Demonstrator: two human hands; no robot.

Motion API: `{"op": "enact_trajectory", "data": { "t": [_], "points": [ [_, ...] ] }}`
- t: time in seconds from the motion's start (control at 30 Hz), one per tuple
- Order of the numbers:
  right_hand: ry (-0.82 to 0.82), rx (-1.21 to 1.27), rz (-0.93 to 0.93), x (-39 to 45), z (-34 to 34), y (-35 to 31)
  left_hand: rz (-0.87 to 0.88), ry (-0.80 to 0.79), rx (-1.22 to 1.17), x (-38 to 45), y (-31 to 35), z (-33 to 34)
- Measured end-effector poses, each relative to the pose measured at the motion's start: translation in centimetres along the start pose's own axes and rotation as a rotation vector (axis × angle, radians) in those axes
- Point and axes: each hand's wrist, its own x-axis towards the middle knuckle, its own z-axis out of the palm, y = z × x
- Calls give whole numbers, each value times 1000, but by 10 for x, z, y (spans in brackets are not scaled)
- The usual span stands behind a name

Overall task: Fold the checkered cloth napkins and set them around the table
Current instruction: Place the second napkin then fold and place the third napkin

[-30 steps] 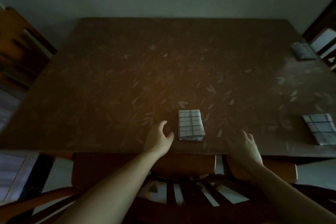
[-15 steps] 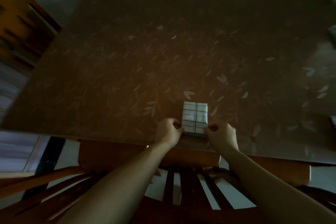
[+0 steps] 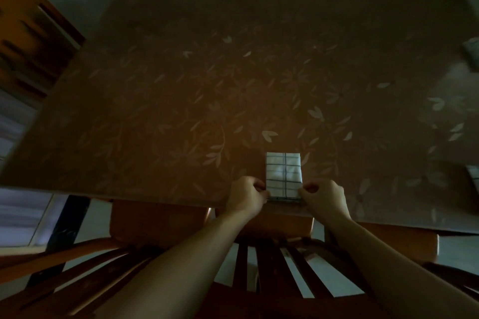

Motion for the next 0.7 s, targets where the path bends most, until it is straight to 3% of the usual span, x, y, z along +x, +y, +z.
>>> {"op": "enact_trajectory", "data": {
  "t": [0.13,0.27,0.47,0.7],
  "points": [
    [-6,-26,-13,1,5,0,12,16,23,-1,-1,-4],
    [-8,-100,-59,1,-3,-2,119,79,266,-7,3,-17],
    [189,-623,-279,-33,-71,10,324,204,801,-36,31,-63],
    [371,-718,-69,-129,-152,66,527,147,904,-77,79,-27]
  ]
}}
